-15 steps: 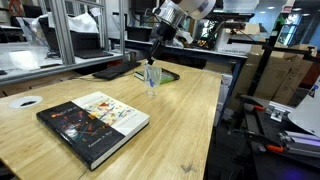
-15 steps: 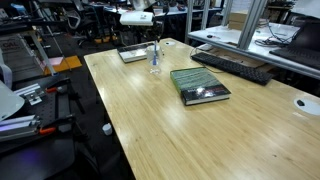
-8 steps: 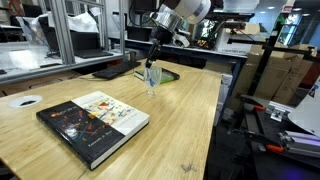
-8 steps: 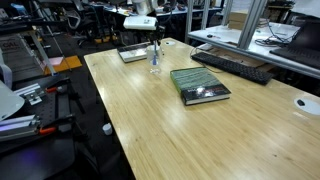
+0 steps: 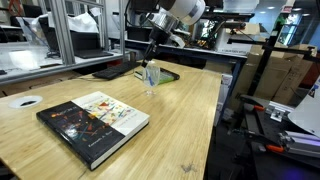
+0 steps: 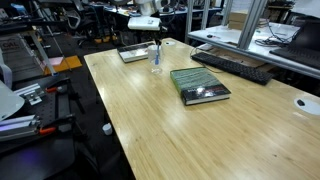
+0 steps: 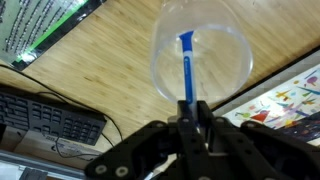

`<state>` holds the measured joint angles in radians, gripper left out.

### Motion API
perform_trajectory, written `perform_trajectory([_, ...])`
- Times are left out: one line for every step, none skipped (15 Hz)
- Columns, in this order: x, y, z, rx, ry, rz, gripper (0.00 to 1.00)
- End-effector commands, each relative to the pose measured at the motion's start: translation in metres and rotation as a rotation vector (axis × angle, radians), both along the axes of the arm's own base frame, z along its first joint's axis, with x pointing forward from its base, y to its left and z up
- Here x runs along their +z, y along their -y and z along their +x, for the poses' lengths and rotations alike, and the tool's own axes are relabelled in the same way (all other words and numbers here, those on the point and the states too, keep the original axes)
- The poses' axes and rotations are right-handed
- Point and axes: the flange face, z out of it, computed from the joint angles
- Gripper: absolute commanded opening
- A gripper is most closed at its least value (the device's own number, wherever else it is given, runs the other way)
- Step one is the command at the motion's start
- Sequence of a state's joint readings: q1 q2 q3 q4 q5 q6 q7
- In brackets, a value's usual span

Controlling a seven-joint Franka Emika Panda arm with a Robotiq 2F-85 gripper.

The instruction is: Put the marker in the glass on the table

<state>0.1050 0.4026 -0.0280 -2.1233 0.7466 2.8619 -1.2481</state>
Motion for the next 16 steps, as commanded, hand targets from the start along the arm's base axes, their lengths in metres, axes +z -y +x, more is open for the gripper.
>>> perform_trajectory([0.01,0.003,0.005,0.012,0.022,0.013,0.02])
perform_trajectory([0.013,0.003,0.004,0.009,0.028,0.012,0.03])
perform_trajectory([0.017,0.004,0.003,0.008,0.035,0.01,0.03])
perform_trajectory([0.02,0.004,0.003,0.004,0.039,0.01,0.03])
perform_trajectory([0.024,0.005,0.002,-0.001,0.047,0.011,0.03])
perform_trajectory([0.028,0.006,0.001,-0.007,0.052,0.011,0.03])
perform_trajectory([0.034,0.007,-0.001,-0.012,0.056,0.013,0.03])
perform_trajectory([0.04,0.008,-0.003,-0.018,0.061,0.018,0.03])
perform_trajectory([0.048,0.01,-0.005,-0.026,0.063,0.025,0.03])
perform_trajectory([0.057,0.012,-0.008,-0.034,0.067,0.03,0.03])
perform_trajectory([0.066,0.014,-0.012,-0.048,0.066,0.032,0.03])
perform_trajectory([0.074,0.017,-0.016,-0.065,0.065,0.033,0.03])
perform_trajectory([0.084,0.022,-0.021,-0.078,0.054,0.035,0.03])
perform_trajectory([0.093,0.027,-0.026,-0.089,0.047,0.031,0.03])
perform_trajectory([0.103,0.031,-0.031,-0.1,0.039,0.026,0.03])
perform_trajectory([0.114,0.037,-0.036,-0.114,0.035,0.017,0.03])
